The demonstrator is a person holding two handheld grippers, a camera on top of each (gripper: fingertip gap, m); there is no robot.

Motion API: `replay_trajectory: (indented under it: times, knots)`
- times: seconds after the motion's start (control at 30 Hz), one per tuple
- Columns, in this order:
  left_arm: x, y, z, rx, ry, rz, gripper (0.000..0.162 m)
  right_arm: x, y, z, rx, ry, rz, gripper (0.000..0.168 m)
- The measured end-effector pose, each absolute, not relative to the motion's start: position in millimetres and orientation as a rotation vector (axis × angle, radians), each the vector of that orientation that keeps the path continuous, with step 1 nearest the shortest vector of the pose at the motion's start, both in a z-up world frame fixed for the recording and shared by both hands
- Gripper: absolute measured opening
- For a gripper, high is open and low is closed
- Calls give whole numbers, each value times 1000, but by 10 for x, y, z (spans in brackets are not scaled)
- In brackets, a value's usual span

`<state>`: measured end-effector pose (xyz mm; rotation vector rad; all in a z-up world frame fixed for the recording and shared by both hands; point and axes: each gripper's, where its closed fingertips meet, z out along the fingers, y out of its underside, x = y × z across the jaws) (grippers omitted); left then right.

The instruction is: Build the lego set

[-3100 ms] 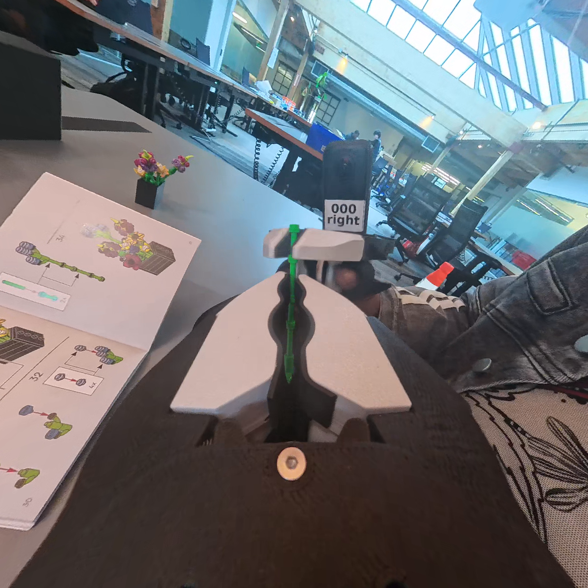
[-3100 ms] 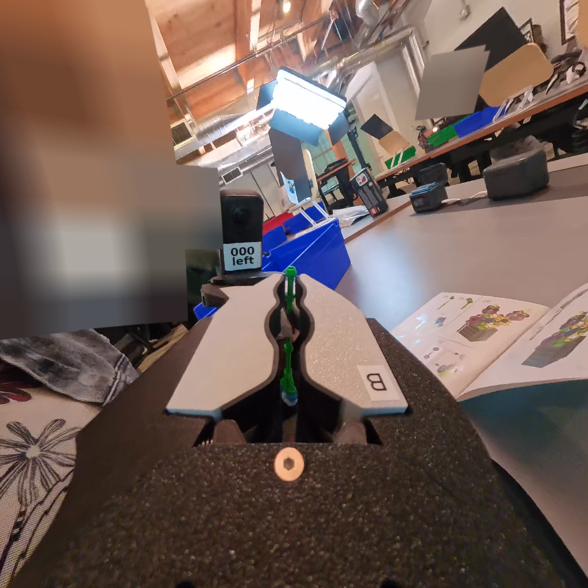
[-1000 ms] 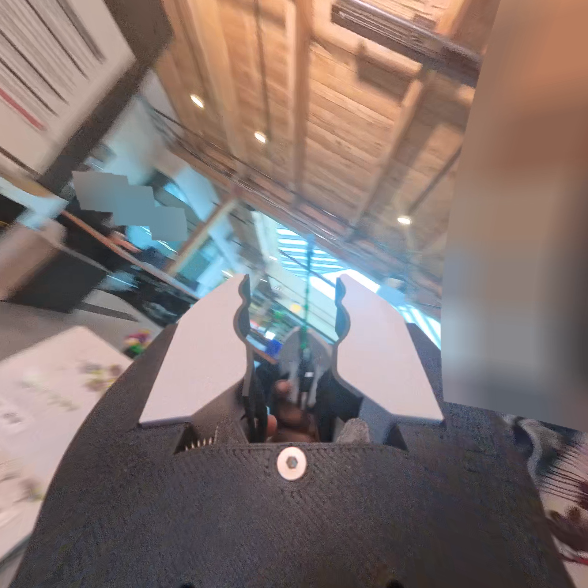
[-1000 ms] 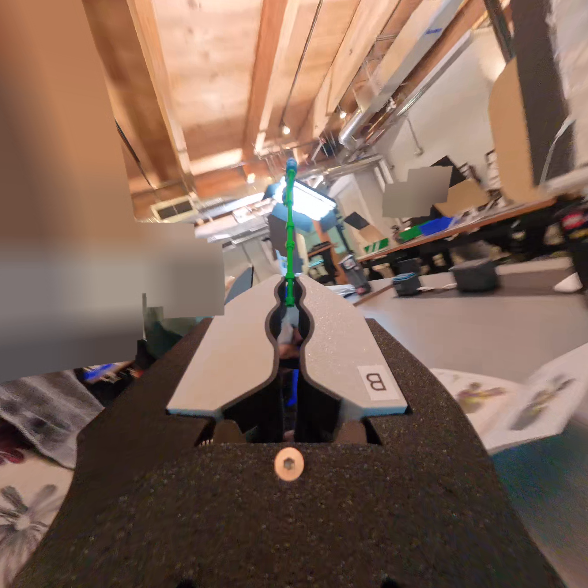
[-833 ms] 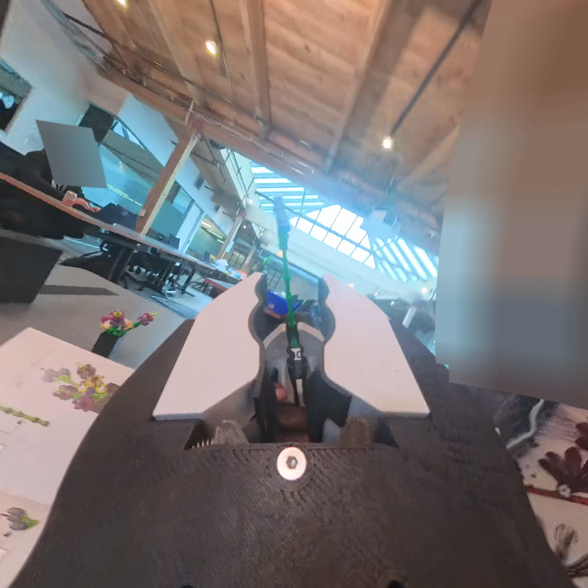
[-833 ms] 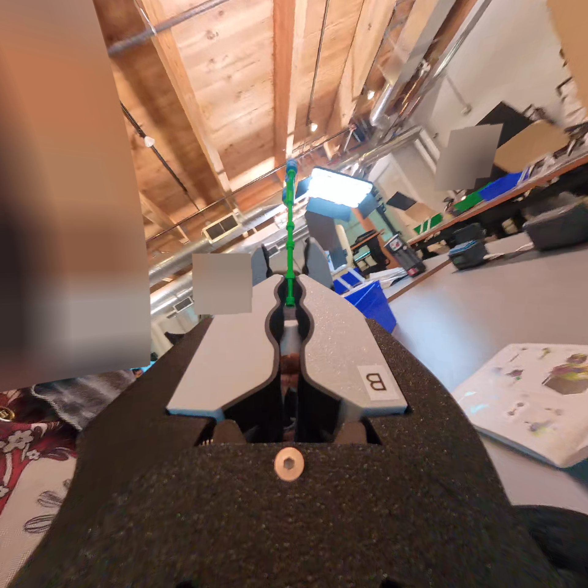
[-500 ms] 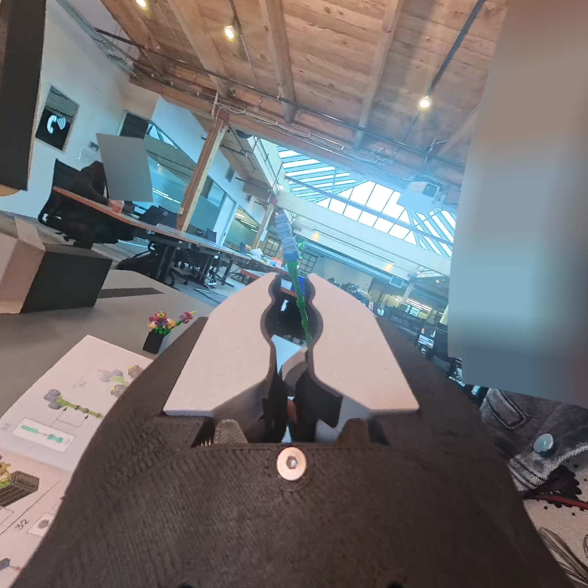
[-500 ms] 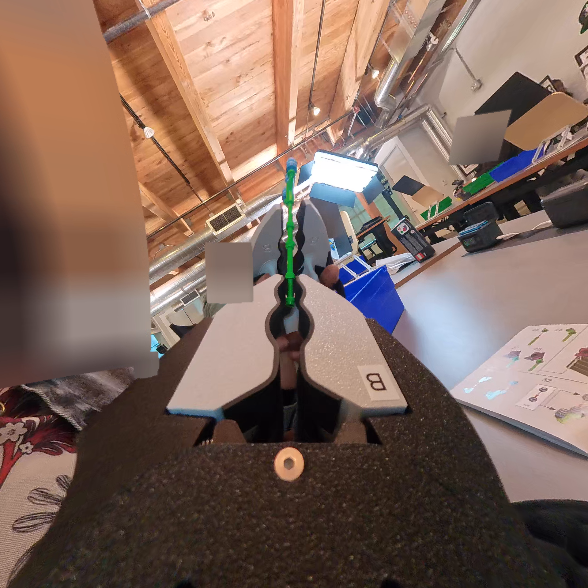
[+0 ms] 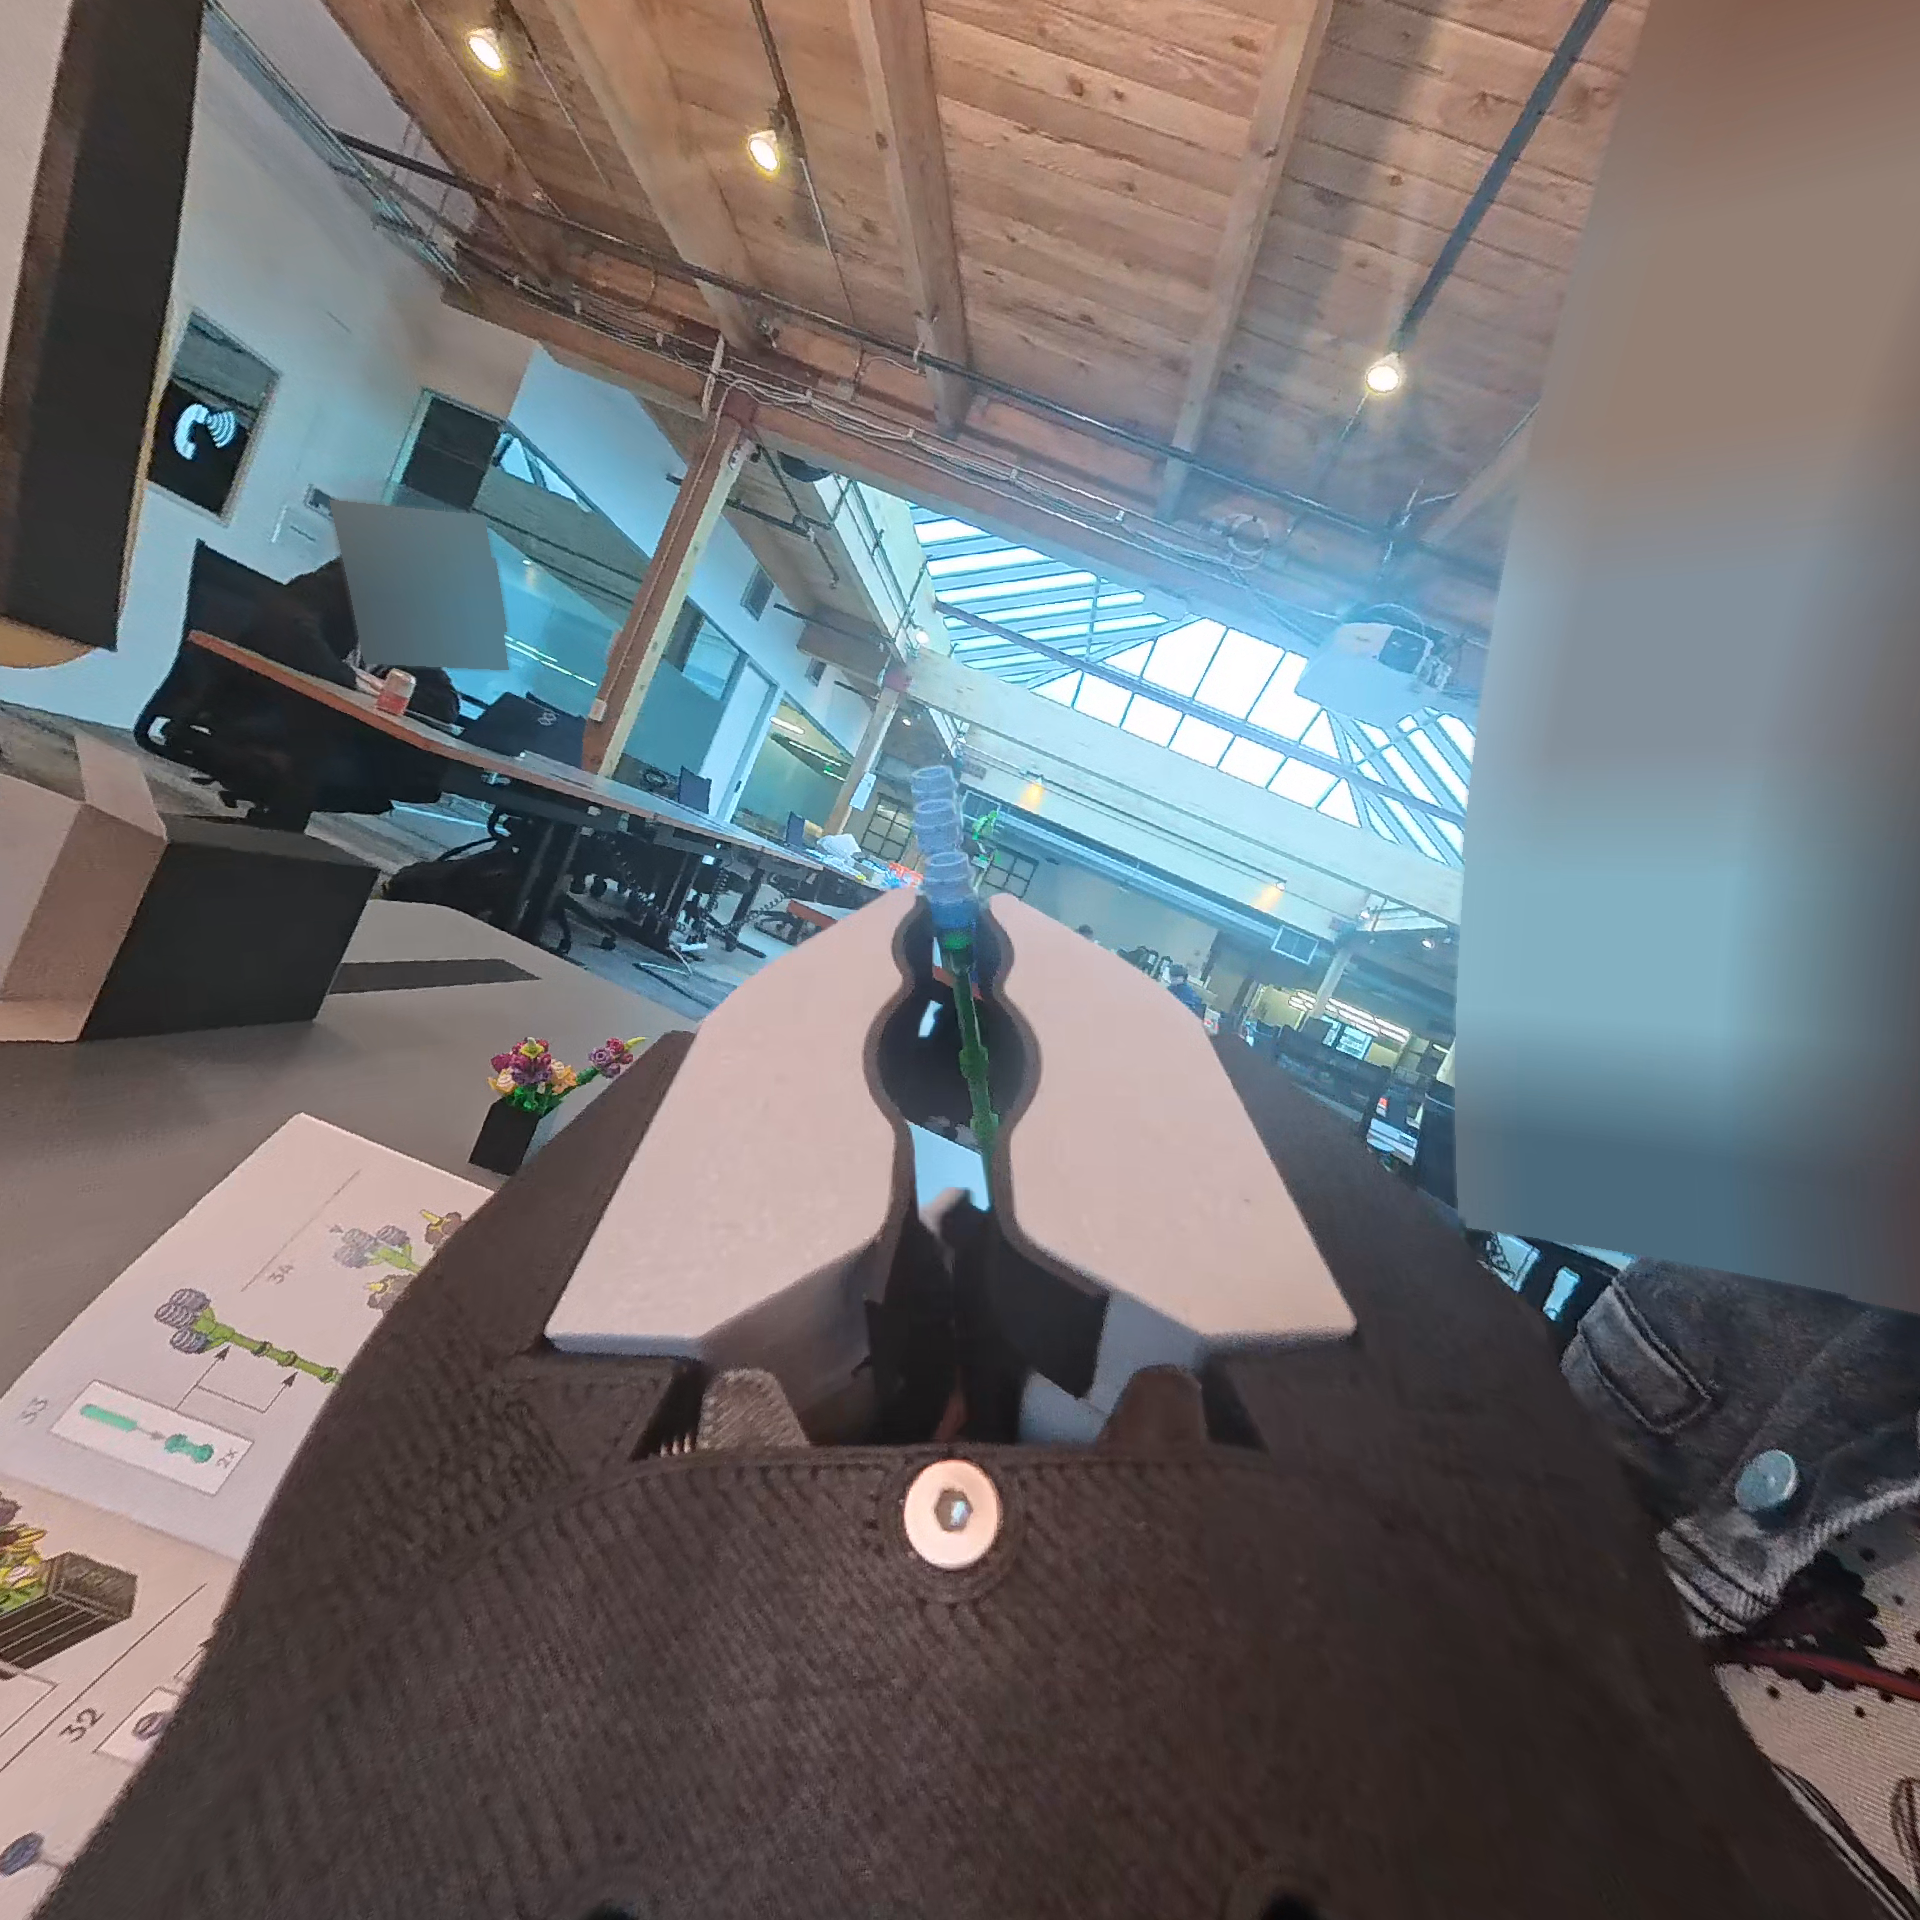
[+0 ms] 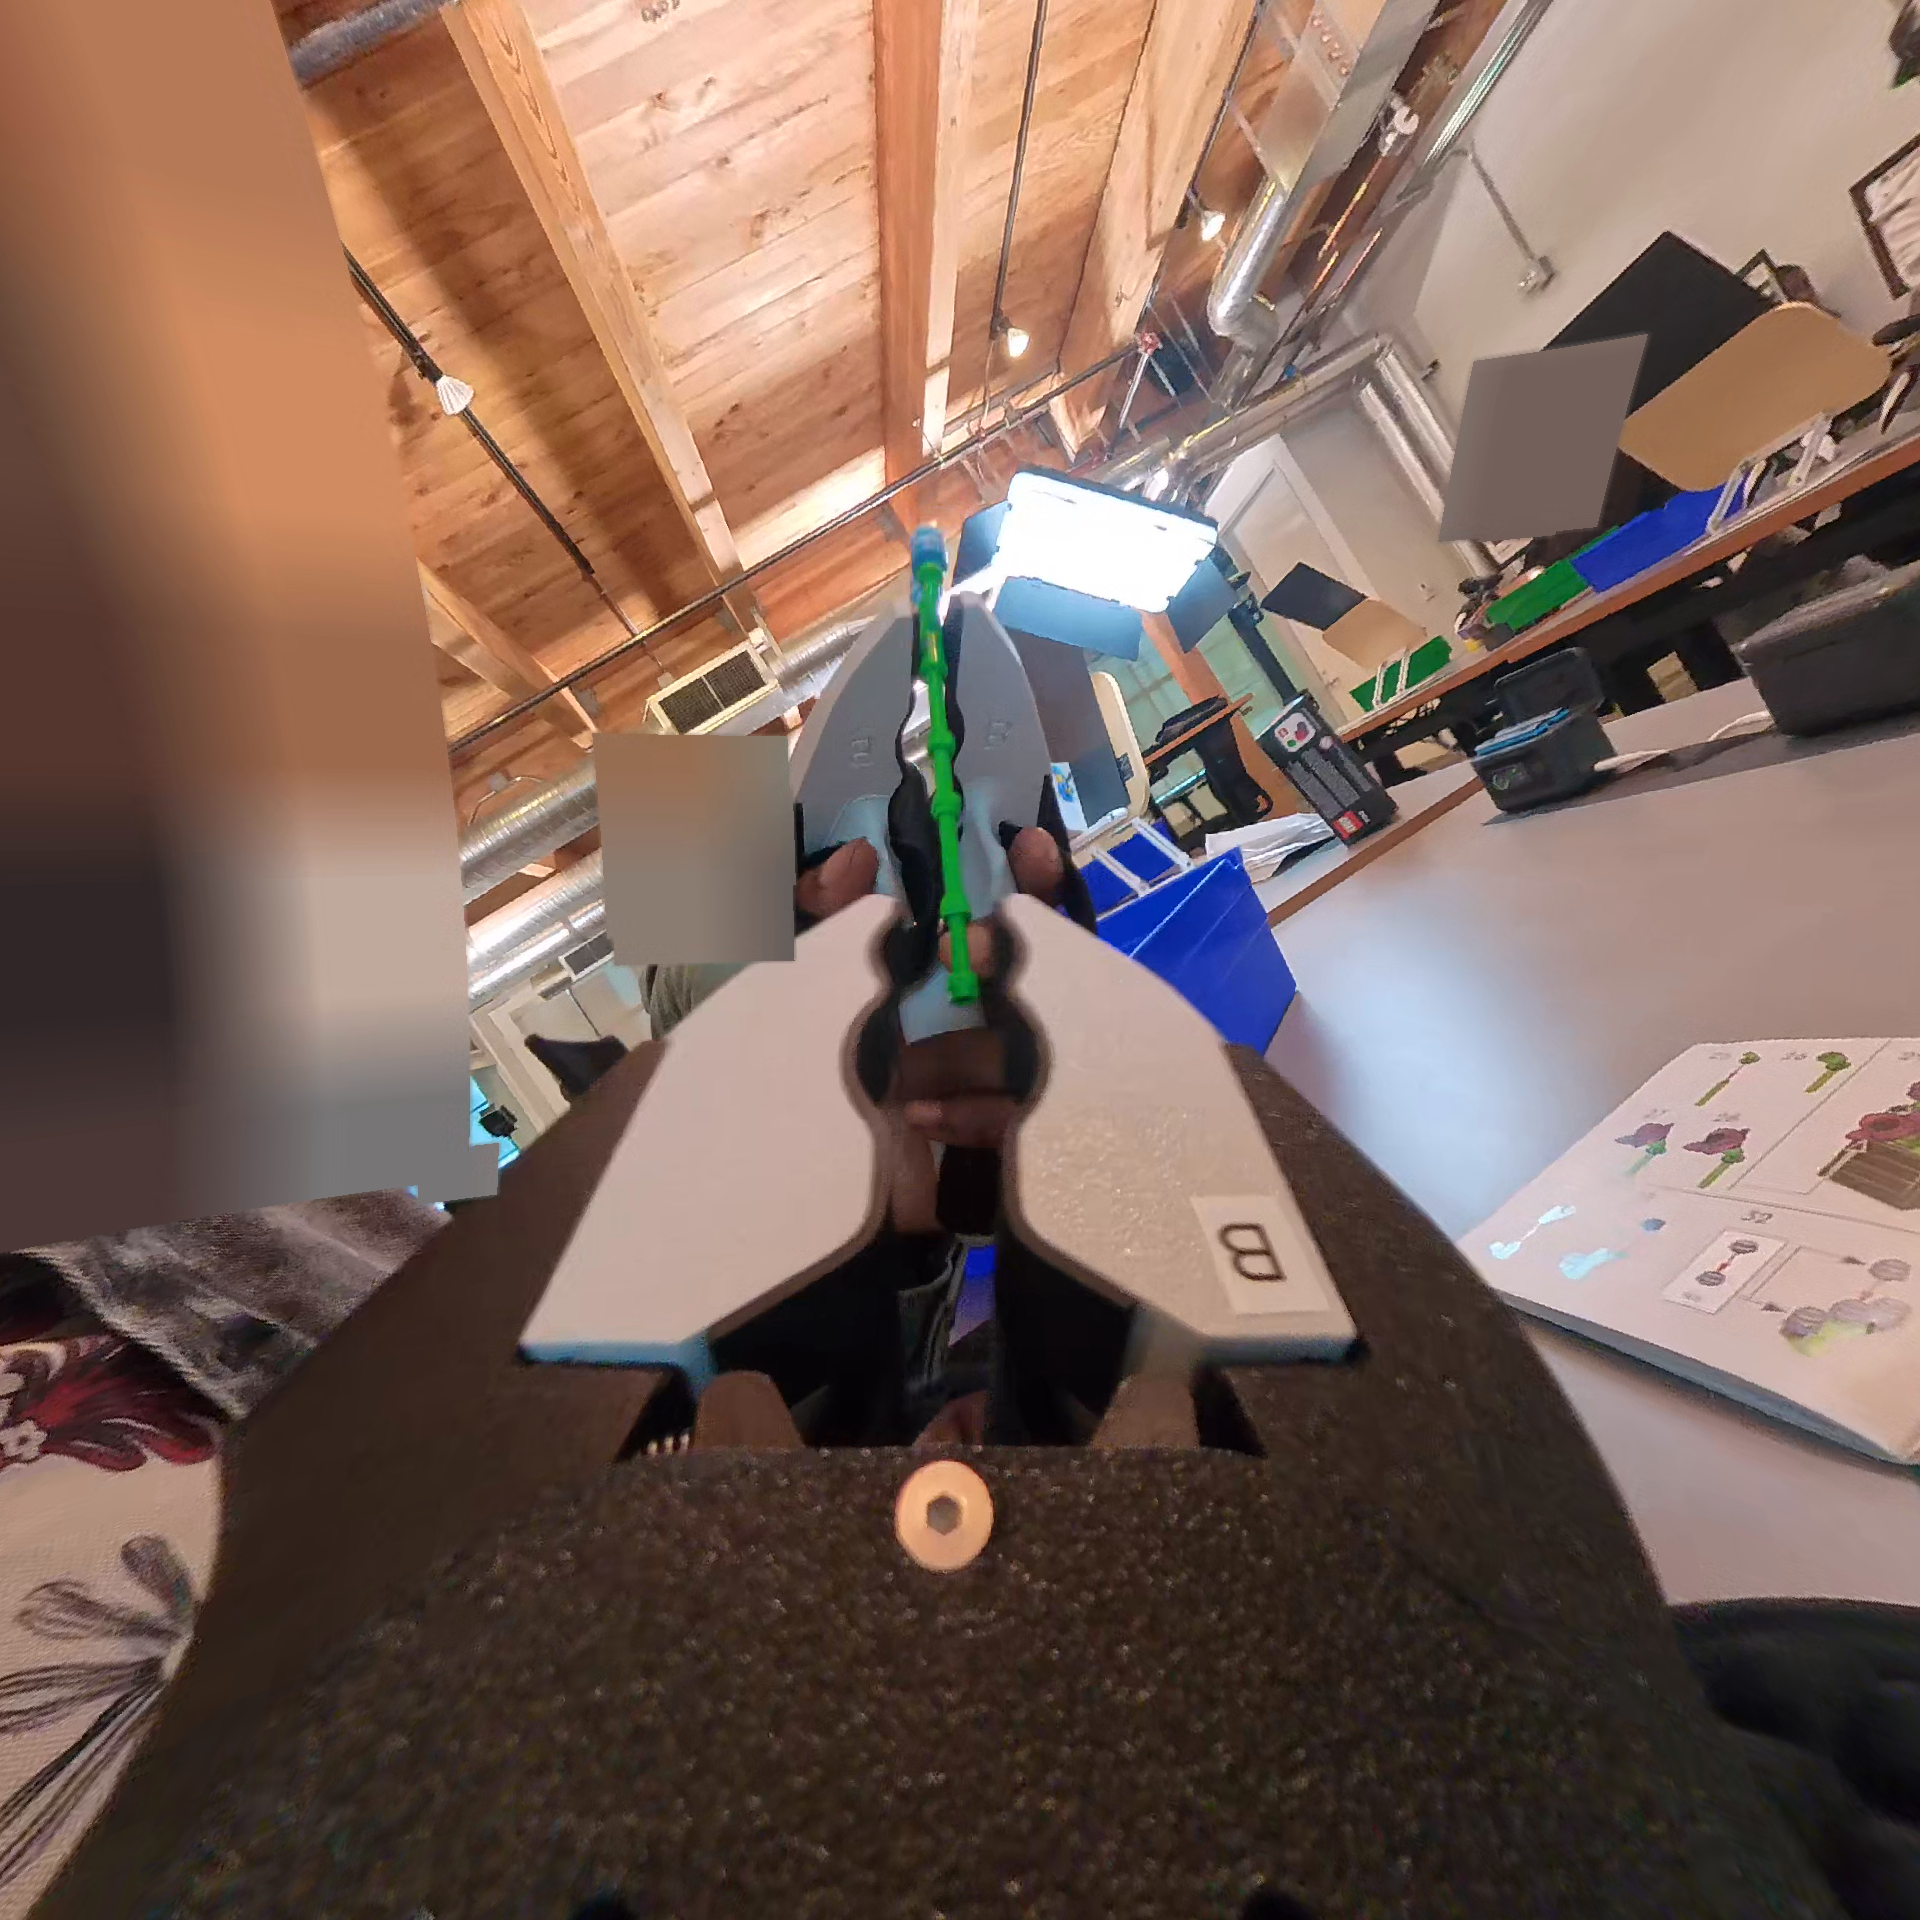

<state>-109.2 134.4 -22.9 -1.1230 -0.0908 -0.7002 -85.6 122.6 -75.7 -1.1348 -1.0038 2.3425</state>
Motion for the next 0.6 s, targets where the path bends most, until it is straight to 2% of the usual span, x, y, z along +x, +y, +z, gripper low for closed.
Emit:
replay_trajectory:
  times: [0.03,0.07,0.1,0.3,0.37,0.6]
  knots:
    - [-1097,1319,-217,-1131,-80,-699,7,-827,1285,-746,-1147,-1042,2323,30]
    - [-1101,1292,-222,-1156,-60,-690,7,-785,1360,-749,-1161,-1106,2279,40]
    - [-1093,1269,-254,-1204,-24,-674,7,-737,1436,-787,-1182,-1205,2201,40]
    - [-1010,1195,-674,-1526,186,-480,8,-336,1629,-1620,-1295,-2152,1315,13]
    - [-983,1217,-752,-1551,214,-435,8,-321,1559,-1742,-1244,-2263,1193,8]
    - [-942,1215,-819,-1519,202,-469,8,-440,1438,-2043,-1137,-2339,929,10]
